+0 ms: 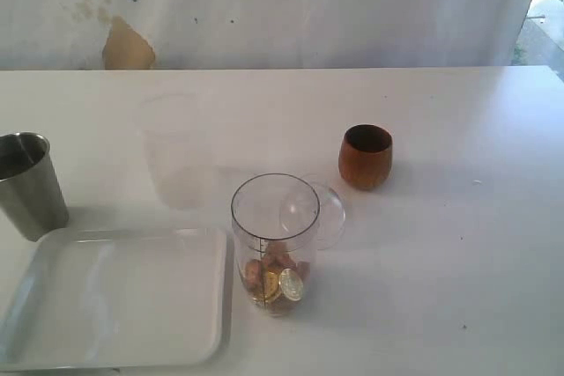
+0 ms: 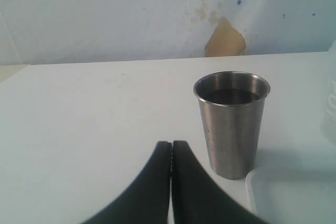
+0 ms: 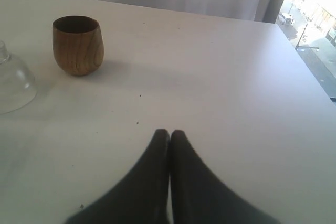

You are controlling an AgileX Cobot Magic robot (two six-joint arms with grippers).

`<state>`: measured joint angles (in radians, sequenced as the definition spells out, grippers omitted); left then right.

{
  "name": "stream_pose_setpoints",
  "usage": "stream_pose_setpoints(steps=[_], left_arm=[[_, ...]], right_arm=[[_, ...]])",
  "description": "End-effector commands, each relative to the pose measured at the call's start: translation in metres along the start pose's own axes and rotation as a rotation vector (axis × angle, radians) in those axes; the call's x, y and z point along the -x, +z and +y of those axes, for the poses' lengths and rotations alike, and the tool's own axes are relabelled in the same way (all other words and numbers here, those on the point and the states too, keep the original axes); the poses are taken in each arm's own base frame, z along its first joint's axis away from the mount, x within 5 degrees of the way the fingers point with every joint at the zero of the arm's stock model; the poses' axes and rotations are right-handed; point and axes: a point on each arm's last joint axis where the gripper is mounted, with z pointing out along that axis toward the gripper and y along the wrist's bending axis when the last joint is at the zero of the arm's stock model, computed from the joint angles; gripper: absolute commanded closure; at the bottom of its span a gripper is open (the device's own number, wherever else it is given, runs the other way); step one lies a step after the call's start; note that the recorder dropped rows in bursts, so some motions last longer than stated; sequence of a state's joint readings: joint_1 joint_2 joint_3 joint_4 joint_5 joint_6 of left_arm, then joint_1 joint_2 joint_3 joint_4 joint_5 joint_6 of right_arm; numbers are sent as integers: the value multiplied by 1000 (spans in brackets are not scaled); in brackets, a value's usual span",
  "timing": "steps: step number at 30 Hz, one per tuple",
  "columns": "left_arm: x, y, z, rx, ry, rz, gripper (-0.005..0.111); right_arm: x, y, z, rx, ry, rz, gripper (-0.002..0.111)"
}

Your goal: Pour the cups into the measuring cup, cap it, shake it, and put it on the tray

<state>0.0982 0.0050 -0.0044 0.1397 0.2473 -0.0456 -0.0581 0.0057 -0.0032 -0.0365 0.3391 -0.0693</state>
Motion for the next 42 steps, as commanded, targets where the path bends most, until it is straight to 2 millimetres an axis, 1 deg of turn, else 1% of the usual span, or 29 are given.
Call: stream_pose_setpoints(steps=[1, 25, 27, 30, 31, 32, 33, 34, 35, 36, 37, 38, 39, 41, 42], left_arm=[[-1, 0, 0, -3, -6, -8, 106], [1, 0, 0, -2, 11, -24, 106], [5, 0, 0, 6, 71, -64, 106], [17, -2, -1, -8, 17, -207, 106], [24, -4, -1, -19, -20, -283, 106], [39, -9, -3, -50, -93, -454, 106], [46, -13, -3, -71, -129, -544, 106], [58, -22, -4, -113, -182, -701, 106], [63, -27, -4, -137, -203, -780, 106], [69, -34, -5, -195, -267, -874, 106], [70, -35, -7, -229, -300, -887, 106], [69, -34, -9, -281, -354, -857, 106], [66, -30, -12, -312, -390, -787, 106], [58, -23, -15, -331, -407, -660, 106], [56, -22, -16, -331, -417, -630, 106]], right_arm=[[-1, 0, 0, -3, -4, 1, 108], [-1, 0, 0, -3, -4, 1, 108], [-1, 0, 0, -3, -4, 1, 108], [-1, 0, 0, -3, -4, 1, 108], [-1, 0, 0, -3, -4, 1, 108], [-1, 0, 0, -3, -4, 1, 108], [-1, 0, 0, -3, -4, 1, 108], [-1, 0, 0, -3, -4, 1, 108], [-1, 0, 0, -3, -4, 1, 108], [-1, 0, 0, -3, -4, 1, 108], [-1, 0, 0, -3, -4, 1, 108], [-1, 0, 0, -3, -4, 1, 108], [-1, 0, 0, -3, -4, 1, 108], [-1, 0, 0, -3, -4, 1, 108], [-1, 0, 0, -3, -4, 1, 108]])
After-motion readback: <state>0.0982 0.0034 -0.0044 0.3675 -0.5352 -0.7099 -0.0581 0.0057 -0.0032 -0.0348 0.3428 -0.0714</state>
